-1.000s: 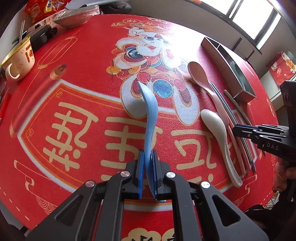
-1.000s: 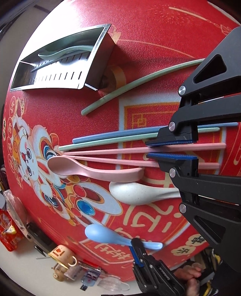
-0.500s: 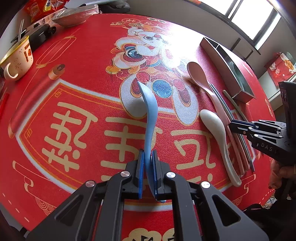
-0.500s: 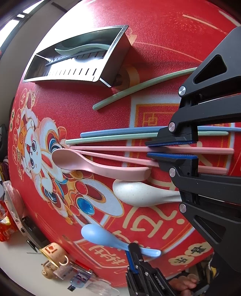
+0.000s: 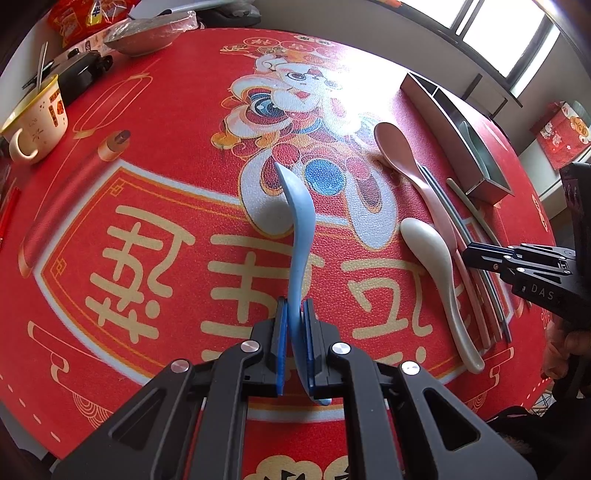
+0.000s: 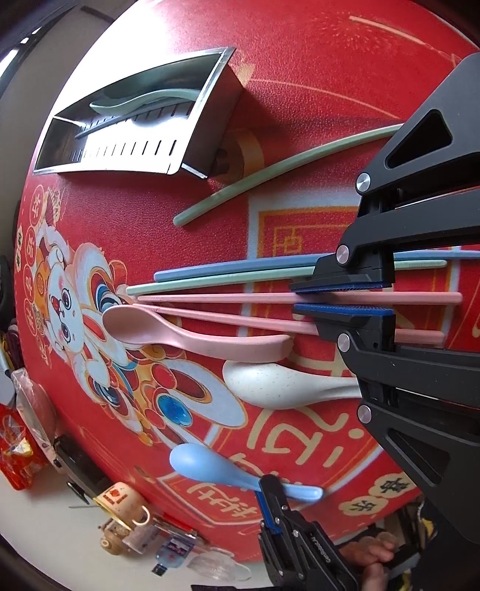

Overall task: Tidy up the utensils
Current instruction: 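Grasp a pink chopstick with the right gripper while the left gripper holds the blue spoon, then carry the pink chopstick into the steel caddy and open the right gripper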

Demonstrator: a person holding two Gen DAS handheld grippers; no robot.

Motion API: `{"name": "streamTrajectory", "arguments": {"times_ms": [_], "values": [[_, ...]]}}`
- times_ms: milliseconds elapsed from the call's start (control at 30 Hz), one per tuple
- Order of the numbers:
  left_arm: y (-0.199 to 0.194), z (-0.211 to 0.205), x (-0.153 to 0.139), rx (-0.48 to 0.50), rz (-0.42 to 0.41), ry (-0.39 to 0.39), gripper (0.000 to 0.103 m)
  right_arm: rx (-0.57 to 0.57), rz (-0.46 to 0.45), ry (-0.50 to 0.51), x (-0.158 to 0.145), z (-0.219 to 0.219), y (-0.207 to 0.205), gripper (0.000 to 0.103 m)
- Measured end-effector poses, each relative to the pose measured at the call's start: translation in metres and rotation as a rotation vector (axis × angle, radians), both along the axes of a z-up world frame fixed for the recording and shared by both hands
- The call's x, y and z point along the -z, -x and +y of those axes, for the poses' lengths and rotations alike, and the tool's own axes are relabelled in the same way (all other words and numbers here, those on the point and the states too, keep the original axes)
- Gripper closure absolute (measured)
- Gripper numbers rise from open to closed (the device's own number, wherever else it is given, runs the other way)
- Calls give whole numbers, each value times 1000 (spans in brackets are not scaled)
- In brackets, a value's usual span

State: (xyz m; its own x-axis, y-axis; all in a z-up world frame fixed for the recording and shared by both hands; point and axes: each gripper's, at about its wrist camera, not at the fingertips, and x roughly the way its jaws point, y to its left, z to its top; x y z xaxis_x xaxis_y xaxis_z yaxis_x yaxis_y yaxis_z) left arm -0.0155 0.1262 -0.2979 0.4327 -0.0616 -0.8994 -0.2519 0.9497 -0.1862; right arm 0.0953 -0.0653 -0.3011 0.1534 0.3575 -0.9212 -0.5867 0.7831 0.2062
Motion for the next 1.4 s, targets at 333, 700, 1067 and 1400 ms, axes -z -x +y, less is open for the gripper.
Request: {"name": "streamTrajectory", "arguments": {"times_ms": [333, 700, 1067, 1400], "values": [[-1, 1, 0, -14, 3, 0, 95, 84, -37, -160, -40, -24, -10, 97], [1, 4, 1, -26, -2, 19, 95, 307, -114, -162, -63, -57, -108, 97], [7, 16, -2, -60, -4, 69, 97, 367, -77, -118, -34, -41, -161, 97], [3, 21, -15, -75, -33, 72, 97, 407, 8, -158, -14, -38, -169, 97]]}}
